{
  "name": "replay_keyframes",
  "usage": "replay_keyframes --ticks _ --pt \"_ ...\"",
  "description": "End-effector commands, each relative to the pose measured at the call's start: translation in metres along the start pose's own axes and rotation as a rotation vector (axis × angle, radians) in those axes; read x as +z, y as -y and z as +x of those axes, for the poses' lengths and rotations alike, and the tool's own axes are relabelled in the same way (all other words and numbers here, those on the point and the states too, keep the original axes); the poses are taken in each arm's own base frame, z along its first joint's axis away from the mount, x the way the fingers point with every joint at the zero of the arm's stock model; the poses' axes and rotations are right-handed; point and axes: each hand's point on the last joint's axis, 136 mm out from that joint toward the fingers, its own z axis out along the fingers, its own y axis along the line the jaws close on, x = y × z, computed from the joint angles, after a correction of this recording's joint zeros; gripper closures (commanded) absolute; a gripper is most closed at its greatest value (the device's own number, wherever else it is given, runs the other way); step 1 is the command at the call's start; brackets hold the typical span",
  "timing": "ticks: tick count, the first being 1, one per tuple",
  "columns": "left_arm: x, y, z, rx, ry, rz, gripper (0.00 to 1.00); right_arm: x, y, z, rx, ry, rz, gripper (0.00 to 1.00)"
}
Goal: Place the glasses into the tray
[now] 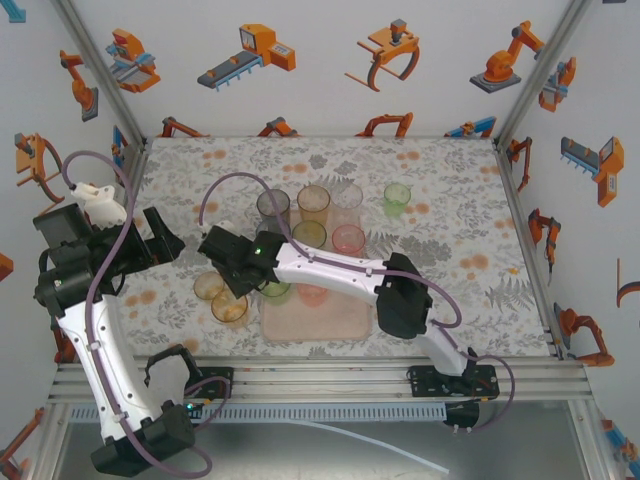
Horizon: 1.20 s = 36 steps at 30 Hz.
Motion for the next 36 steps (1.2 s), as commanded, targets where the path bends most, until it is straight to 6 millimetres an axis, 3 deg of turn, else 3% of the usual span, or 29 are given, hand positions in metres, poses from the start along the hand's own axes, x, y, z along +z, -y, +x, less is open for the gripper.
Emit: replay_keyframes --ticks 1,19,36 --pt "-0.009 0.011 -0.003 0.002 0.014 0.039 0.03 0.001 -0.006 -0.003 -0.019 -0.004 -0.022 0.67" --pt "-0.013 0.010 -0.004 -0.004 0.014 0.022 0.03 0.025 -0.005 0.009 -0.013 -0.057 -0.029 0.69" --pt "-0.013 0.010 -0.002 -0.006 0.014 0.028 0.03 0.024 0.003 0.011 -0.025 -0.066 0.011 0.90"
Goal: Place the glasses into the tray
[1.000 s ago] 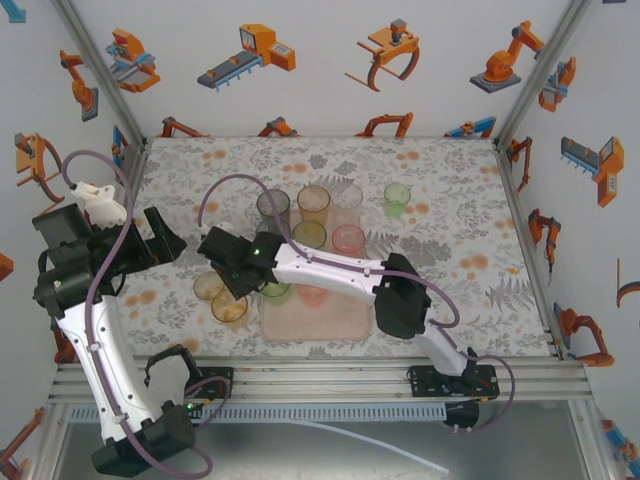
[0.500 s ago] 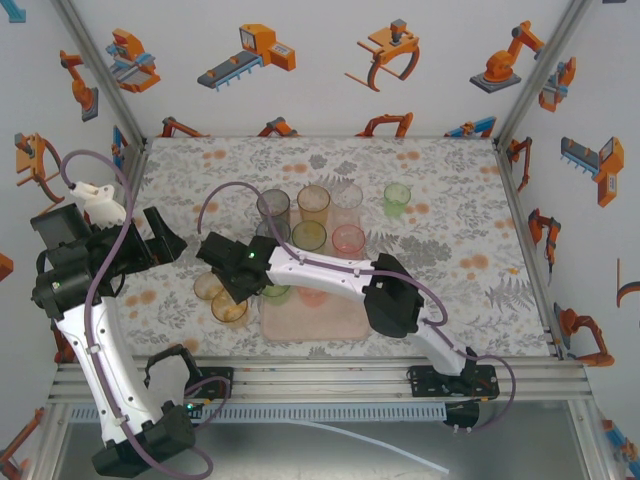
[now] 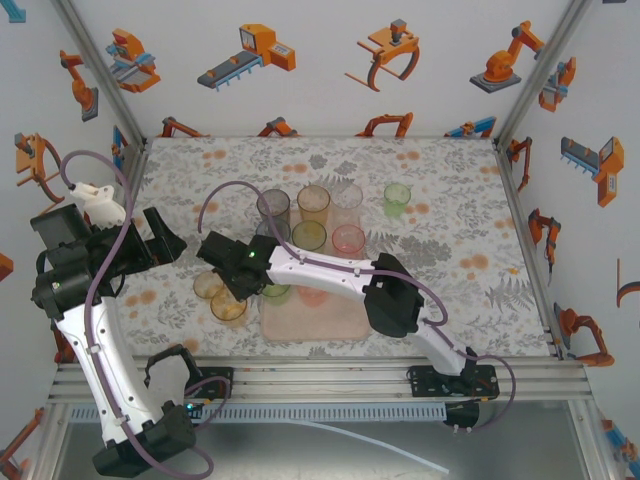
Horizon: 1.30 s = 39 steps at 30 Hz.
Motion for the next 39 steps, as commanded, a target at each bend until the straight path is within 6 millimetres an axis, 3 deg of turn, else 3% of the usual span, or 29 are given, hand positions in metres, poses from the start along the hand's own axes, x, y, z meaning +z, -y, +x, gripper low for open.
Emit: replay_keyframes --ticks 1,15,39 --pt "-0.006 0.003 -0.002 -0.002 0.012 0.003 0.03 -0.003 0.005 -0.006 -0.018 0.007 0.025 0.90" --pt "-0.009 0.004 -0.004 0.007 0.026 -0.001 0.03 -0.022 0.003 -0.014 -0.025 0.036 0.010 0.99" --pt "-0.010 -0.002 -0.007 0.010 0.034 -0.040 0.03 -0.064 -0.006 -0.031 -0.008 0.103 -0.050 1.00"
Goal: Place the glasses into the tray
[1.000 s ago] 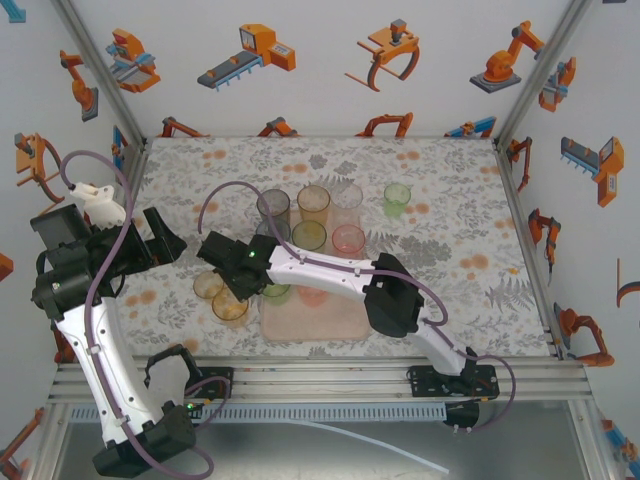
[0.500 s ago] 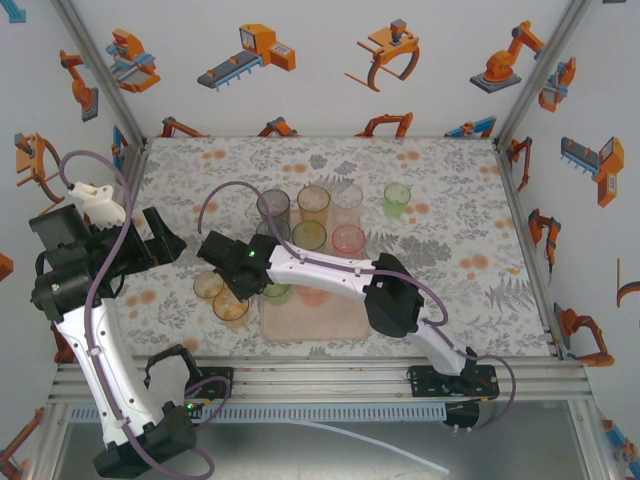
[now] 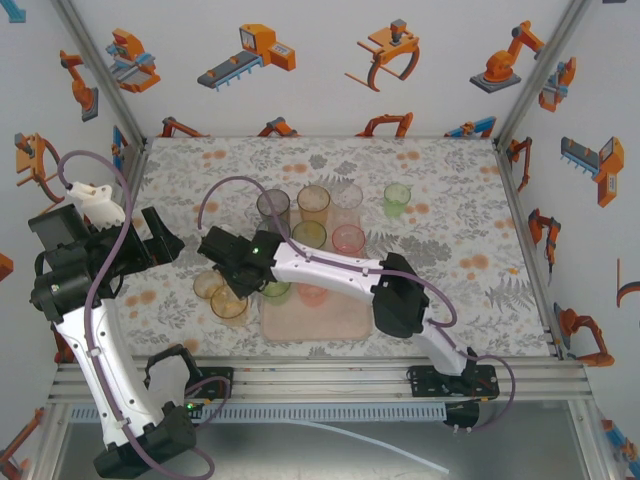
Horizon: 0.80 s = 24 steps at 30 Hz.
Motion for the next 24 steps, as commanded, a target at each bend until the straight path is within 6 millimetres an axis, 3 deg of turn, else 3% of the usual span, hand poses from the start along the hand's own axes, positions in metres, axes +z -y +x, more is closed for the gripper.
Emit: replay_keyframes --ticks 1,15,20,24 --pt "-0.005 0.000 -0.003 0.002 0.019 -0.012 0.03 -0.042 -0.006 -0.024 0.006 0.082 -0.039 1.00" --pt "-0.011 0.002 -0.006 0.048 0.040 -0.016 0.03 -0.090 -0.004 -0.034 0.012 0.137 -0.057 1.00" --pt "-0.012 0.007 -0.005 0.081 0.035 0.007 0.03 -0.117 -0.001 -0.037 0.011 0.164 -0.064 1.00" --pt "-0.011 0.016 -0.002 0.110 0.021 0.065 0.03 -0.140 0.013 -0.034 0.008 0.178 -0.020 1.00"
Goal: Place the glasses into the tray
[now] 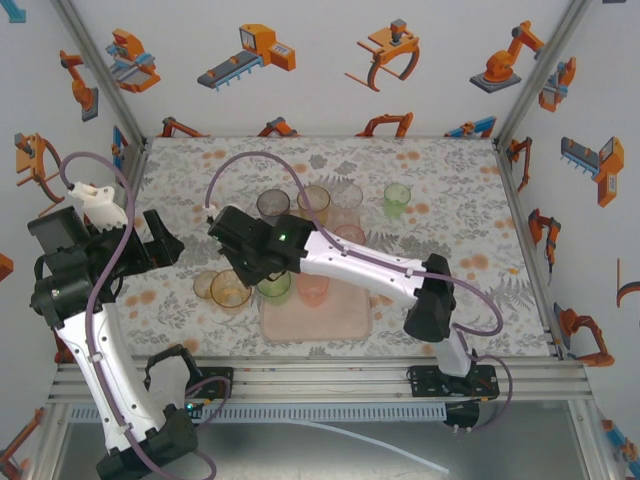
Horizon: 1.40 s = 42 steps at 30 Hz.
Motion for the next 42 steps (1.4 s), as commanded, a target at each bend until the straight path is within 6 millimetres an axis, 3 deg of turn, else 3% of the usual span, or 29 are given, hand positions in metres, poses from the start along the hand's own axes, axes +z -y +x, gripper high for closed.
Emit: replay_keyframes --ticks 1,11,16,22,28,42 --pt "-0.006 0.014 -0.003 0.062 0.012 0.064 0.03 -0.050 0.014 -0.014 -0.005 0.068 0.034 1.00" --pt "-0.008 0.026 -0.006 0.094 0.039 0.132 0.03 -0.111 0.082 0.021 0.079 0.086 0.166 1.00" --pt "-0.010 0.037 -0.011 0.111 0.064 0.191 0.03 -0.143 0.131 0.055 0.170 0.092 0.262 1.00" --pt "-0.008 0.054 -0.008 0.150 0.042 0.278 0.03 -0.161 0.193 0.103 0.354 0.080 0.385 1.00" --pt "-0.004 0.077 0.007 0.220 -0.023 0.375 0.03 -0.152 0.219 0.128 0.455 0.067 0.415 1.00" --pt "-0.006 0.081 0.024 0.252 -0.058 0.394 0.03 -0.093 0.239 0.146 0.507 -0.002 0.441 1.00"
